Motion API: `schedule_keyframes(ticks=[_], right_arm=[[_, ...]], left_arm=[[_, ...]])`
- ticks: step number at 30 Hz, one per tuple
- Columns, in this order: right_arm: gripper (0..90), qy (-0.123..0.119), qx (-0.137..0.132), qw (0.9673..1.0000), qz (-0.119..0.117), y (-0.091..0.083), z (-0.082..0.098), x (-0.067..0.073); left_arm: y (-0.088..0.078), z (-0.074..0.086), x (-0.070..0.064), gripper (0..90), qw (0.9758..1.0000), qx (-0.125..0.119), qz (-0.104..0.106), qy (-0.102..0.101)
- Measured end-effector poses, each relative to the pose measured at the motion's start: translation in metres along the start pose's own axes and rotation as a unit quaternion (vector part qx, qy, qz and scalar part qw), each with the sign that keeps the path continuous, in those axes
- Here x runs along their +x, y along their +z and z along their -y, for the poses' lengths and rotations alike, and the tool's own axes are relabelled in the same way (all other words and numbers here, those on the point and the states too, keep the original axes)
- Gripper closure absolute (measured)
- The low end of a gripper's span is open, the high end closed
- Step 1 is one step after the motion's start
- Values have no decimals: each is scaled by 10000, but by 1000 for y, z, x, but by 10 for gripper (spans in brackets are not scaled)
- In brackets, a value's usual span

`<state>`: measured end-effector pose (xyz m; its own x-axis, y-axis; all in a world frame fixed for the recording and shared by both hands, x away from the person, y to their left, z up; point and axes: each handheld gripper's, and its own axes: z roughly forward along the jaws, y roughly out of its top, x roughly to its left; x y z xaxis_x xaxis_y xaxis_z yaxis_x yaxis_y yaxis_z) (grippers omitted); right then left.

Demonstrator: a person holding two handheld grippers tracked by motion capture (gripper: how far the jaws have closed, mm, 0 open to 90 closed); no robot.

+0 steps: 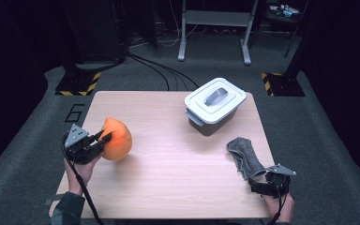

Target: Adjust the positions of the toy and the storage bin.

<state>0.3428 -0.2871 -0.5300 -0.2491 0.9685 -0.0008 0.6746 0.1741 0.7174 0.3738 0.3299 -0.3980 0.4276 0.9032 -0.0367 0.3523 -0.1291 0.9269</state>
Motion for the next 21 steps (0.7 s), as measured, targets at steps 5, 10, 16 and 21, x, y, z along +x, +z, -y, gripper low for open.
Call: schedule_keyframes(ticks=[5,10,16,21], right_arm=[[2,1,-6,10000,6,0,0,0],[2,3,-9,10000,10,0,0,0],[2,12,-10,10000,13,0,0,0],[2,11,-5,10000,12,0,0,0]], left_arm=[[-4,4,12,715,9999,84,-46,-41],[-11,4,27,715,9997,80,-218,-46],[-17,6,44,714,9992,199,-356,-29],[-17,8,53,712,9984,304,-469,-7]])
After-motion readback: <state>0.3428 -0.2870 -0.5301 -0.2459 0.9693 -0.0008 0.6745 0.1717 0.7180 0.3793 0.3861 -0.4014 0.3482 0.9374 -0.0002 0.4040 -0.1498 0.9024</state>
